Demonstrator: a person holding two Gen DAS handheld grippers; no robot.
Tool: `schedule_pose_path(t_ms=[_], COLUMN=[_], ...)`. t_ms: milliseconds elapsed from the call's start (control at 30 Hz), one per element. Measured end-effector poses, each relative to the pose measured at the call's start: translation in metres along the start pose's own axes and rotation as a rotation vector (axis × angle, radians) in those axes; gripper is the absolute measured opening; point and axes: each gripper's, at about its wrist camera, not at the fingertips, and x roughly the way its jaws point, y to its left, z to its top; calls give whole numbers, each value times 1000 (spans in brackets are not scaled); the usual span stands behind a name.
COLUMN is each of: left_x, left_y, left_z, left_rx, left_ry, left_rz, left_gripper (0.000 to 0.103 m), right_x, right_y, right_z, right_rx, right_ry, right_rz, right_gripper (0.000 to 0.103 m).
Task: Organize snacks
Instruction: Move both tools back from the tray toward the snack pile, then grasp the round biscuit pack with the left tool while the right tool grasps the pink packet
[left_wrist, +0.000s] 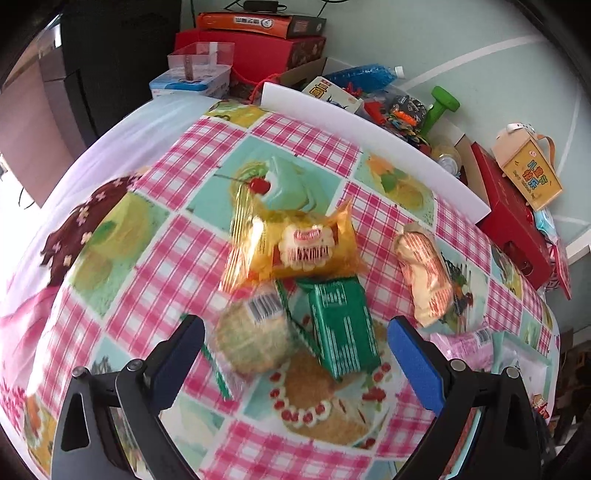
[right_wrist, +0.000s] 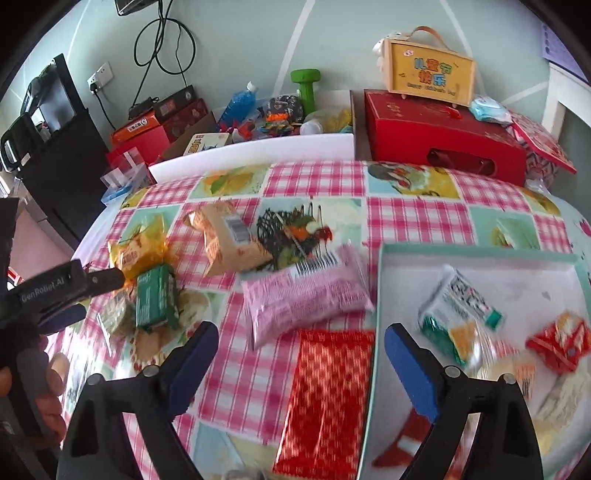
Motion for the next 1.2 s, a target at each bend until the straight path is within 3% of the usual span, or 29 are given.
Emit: schedule_pose_path(t_ms=[367,767,967,1200], left_x=[21,47,43,38], left_y=[25,36,27,20], left_z=[8,3,-2,-11], left_rx=[-33,-38,-12,-18], left_ry=[34,94,81,75], left_rz=[27,97,94,81], left_gripper=[99,98,69,66], right_x=[50,67,67,66], right_y=[-3,15,34,53], right_z=[36,32,20,5], right_rx=[1,-123,-217,-317], right_ry=[108,175,178,156], right_rz=[52,26,8,-68], right_gripper=[90,90,91,91])
